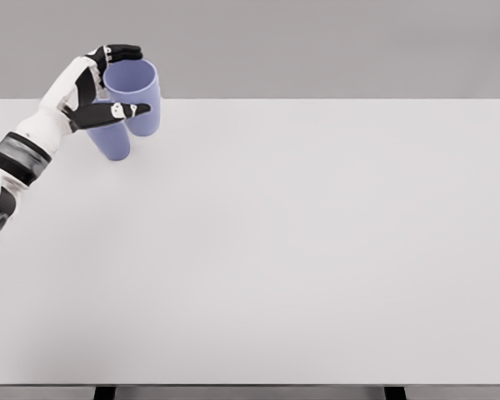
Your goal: Place the right cup on the left cup with left arm
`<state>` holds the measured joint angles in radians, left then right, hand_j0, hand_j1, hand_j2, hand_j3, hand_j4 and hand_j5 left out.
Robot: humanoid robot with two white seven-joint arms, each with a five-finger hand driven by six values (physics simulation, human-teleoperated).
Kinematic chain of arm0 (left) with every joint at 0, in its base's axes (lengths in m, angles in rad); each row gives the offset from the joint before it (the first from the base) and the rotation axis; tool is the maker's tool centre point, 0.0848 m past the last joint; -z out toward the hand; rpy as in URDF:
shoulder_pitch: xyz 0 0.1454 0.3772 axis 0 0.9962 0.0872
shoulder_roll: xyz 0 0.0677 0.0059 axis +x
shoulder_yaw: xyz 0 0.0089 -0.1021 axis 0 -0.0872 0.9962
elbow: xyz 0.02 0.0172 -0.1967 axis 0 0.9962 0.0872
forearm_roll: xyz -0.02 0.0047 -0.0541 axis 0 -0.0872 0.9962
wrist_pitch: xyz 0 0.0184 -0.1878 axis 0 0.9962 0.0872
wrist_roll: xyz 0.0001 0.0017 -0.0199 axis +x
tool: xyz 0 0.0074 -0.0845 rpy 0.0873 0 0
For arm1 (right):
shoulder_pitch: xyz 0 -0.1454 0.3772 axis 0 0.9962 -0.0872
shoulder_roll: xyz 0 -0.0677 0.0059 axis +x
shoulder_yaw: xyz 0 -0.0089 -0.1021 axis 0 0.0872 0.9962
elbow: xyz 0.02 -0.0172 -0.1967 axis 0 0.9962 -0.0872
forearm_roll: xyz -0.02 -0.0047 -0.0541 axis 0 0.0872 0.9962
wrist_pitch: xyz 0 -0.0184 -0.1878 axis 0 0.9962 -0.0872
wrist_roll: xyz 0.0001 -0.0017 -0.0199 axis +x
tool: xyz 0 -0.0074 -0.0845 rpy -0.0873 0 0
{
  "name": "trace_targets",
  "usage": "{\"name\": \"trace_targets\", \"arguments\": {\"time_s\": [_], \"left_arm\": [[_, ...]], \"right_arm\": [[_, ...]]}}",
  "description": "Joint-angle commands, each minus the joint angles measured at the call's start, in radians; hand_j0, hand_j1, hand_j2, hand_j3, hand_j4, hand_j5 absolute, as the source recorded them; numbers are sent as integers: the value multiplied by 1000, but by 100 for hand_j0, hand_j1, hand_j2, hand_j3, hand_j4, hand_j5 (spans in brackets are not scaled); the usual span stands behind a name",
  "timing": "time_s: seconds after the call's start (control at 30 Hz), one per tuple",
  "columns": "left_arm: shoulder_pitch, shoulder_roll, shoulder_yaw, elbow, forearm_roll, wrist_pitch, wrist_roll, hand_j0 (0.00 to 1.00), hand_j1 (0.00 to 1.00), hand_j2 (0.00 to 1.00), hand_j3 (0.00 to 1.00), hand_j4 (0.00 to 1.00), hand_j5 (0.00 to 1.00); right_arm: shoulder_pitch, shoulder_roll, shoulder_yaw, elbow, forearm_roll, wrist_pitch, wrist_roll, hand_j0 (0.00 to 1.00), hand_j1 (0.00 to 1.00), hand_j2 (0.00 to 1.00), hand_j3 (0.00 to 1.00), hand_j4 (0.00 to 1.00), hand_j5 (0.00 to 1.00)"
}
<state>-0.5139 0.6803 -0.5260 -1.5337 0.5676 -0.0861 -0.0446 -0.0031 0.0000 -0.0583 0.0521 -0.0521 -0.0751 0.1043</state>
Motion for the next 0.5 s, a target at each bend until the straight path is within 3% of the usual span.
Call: {"name": "trace_targets", "arguments": {"time_s": [0.0,0.47], "left_arm": [[0,2,0,9,8,12,0,74,74,74,74,74,74],[-44,1,3,69,21,28,-3,74,74,74,74,74,74]], "right_arm": [[0,0,0,0,0,0,0,100,100,100,100,100,100],[0,0,0,0,0,0,0,100,100,100,100,100,100]]}}
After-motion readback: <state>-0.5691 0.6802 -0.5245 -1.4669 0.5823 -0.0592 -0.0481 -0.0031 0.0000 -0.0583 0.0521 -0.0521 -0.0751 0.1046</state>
